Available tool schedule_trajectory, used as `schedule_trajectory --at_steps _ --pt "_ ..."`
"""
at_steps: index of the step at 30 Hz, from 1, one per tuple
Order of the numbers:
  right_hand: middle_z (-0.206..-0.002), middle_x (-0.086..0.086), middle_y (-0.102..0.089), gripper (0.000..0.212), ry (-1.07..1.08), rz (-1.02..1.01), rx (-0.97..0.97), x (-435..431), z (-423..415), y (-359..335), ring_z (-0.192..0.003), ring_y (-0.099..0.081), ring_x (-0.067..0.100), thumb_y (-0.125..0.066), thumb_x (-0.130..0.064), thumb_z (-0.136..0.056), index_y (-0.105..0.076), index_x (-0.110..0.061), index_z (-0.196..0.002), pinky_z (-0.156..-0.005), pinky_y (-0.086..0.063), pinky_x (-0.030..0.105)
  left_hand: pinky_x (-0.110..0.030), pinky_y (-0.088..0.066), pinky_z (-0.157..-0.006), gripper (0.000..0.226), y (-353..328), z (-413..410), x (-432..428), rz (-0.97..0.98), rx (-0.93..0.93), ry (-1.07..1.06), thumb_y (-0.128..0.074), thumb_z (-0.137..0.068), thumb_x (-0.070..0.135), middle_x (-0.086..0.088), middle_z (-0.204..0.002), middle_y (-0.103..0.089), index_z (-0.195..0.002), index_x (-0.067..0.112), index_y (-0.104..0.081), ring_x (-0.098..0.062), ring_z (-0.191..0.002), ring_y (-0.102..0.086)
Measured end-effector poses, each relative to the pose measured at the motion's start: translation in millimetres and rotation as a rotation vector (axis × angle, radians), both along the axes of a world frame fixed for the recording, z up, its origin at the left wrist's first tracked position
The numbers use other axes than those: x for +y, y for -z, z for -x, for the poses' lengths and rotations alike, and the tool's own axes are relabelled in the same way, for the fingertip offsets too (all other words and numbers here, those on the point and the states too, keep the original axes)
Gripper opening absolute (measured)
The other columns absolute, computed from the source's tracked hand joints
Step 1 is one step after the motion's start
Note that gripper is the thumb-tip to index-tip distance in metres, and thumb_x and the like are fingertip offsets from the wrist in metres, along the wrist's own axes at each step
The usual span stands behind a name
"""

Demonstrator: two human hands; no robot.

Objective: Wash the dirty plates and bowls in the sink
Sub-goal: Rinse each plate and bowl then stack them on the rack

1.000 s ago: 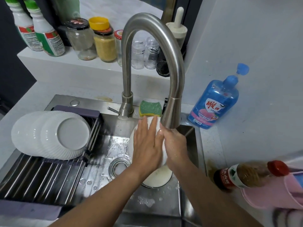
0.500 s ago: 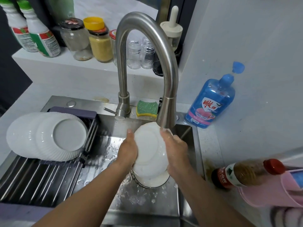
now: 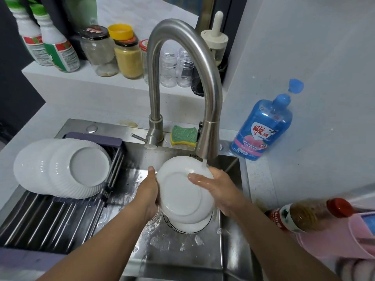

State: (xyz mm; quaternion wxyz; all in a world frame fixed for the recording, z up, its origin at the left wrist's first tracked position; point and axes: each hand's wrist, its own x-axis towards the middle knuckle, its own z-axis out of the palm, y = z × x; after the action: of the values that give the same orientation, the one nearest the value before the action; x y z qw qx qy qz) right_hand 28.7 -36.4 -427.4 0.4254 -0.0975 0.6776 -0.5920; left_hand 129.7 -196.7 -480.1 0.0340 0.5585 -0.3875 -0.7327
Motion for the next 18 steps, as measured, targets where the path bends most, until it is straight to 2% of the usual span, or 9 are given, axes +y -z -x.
schedule_trajectory --at_steps 2,4,6,8,10,12,15,16,18 --pt "-0.101 0.009 -0.078 0.035 -0.073 -0.034 0.173 -0.9 -7.3 3.3 -0.095 -0.075 0.030 -0.087 -0.025 -0.080 -0.074 -0.013 -0.110 -0.087 -0.061 0.050 -0.041 -0.055 -0.080 0.070 2.5 -2.8 -5.5 -0.103 0.011 0.033 -0.036 -0.099 0.071 -0.010 -0.091 -0.075 -0.118 0.011 -0.065 -0.030 -0.090 -0.066" --pt "-0.094 0.006 -0.076 0.037 -0.154 -0.098 0.328 -2.4 -16.0 8.1 -0.083 -0.073 0.023 -0.090 -0.032 -0.075 -0.073 -0.014 -0.104 -0.070 -0.061 0.037 -0.056 -0.051 -0.096 0.085 4.7 -9.9 -14.9 -0.217 0.000 0.096 -0.034 -0.091 0.082 -0.020 -0.111 -0.066 -0.123 0.007 -0.060 -0.037 -0.102 -0.064" --pt "-0.086 -0.002 -0.072 0.036 -0.254 -0.135 0.445 -2.5 -25.7 14.4 -0.075 -0.066 0.011 -0.090 -0.036 -0.074 -0.073 -0.019 -0.102 -0.062 -0.051 0.026 -0.064 -0.055 -0.089 0.095 3.4 -17.8 -23.4 -0.372 0.034 0.129 -0.039 -0.085 0.085 -0.029 -0.111 -0.066 -0.124 0.000 -0.057 -0.045 -0.094 -0.068" --pt "-0.079 -0.007 -0.067 0.027 -0.414 -0.170 0.649 -1.2 -35.0 22.6 -0.068 -0.059 0.006 -0.086 -0.039 -0.077 -0.073 -0.027 -0.097 -0.061 -0.044 0.025 -0.064 -0.058 -0.077 0.087 1.1 -26.2 -29.5 -0.492 0.080 0.130 -0.049 -0.091 0.074 -0.033 -0.108 -0.068 -0.124 -0.006 -0.058 -0.046 -0.086 -0.071" --pt "-0.088 -0.009 -0.072 0.023 -0.560 -0.170 0.849 3.0 -39.8 32.1 -0.078 -0.062 0.007 -0.081 -0.040 -0.082 -0.073 -0.032 -0.102 -0.071 -0.049 0.030 -0.058 -0.061 -0.068 0.062 2.9 -31.7 -31.8 -0.497 0.102 0.139 -0.051 -0.101 0.046 -0.033 -0.103 -0.070 -0.126 -0.010 -0.059 -0.043 -0.079 -0.073" --pt "-0.109 -0.012 -0.074 0.026 -0.663 -0.133 0.996 8.4 -39.5 45.2 -0.098 -0.065 0.007 -0.076 -0.039 -0.086 -0.075 -0.032 -0.111 -0.091 -0.049 0.028 -0.055 -0.062 -0.063 0.039 8.3 -36.6 -29.4 -0.423 0.094 0.134 -0.046 -0.106 0.021 -0.032 -0.101 -0.072 -0.128 -0.009 -0.058 -0.041 -0.076 -0.075" --pt "-0.136 -0.012 -0.065 0.037 -0.764 -0.197 1.044 18.2 -33.8 58.3 -0.128 -0.053 0.002 -0.069 -0.048 -0.090 -0.071 -0.032 -0.123 -0.121 -0.023 0.027 -0.053 -0.063 -0.070 0.036 21.3 -43.0 -25.5 -0.318 0.152 0.079 -0.044 -0.104 0.005 -0.030 -0.112 -0.071 -0.137 -0.005 -0.053 -0.040 -0.089 -0.074" --pt "-0.139 -0.011 -0.062 0.041 -0.783 -0.225 1.065 22.0 -31.9 60.9 -0.133 -0.049 0.001 -0.067 -0.054 -0.090 -0.070 -0.033 -0.125 -0.124 -0.014 0.027 -0.052 -0.063 -0.072 0.037 25.4 -43.0 -25.1 -0.297 0.174 0.067 -0.044 -0.104 0.003 -0.029 -0.117 -0.070 -0.140 -0.004 -0.052 -0.040 -0.096 -0.072" --pt "-0.141 -0.011 -0.061 0.053 -0.775 -0.264 1.102 28.9 -29.3 64.6 -0.136 -0.046 0.000 -0.059 -0.068 -0.087 -0.070 -0.032 -0.125 -0.126 -0.008 0.029 -0.050 -0.059 -0.075 0.036 30.9 -40.5 -22.7 -0.256 0.198 0.034 -0.045 -0.105 0.004 -0.027 -0.119 -0.070 -0.140 -0.002 -0.052 -0.038 -0.101 -0.069"
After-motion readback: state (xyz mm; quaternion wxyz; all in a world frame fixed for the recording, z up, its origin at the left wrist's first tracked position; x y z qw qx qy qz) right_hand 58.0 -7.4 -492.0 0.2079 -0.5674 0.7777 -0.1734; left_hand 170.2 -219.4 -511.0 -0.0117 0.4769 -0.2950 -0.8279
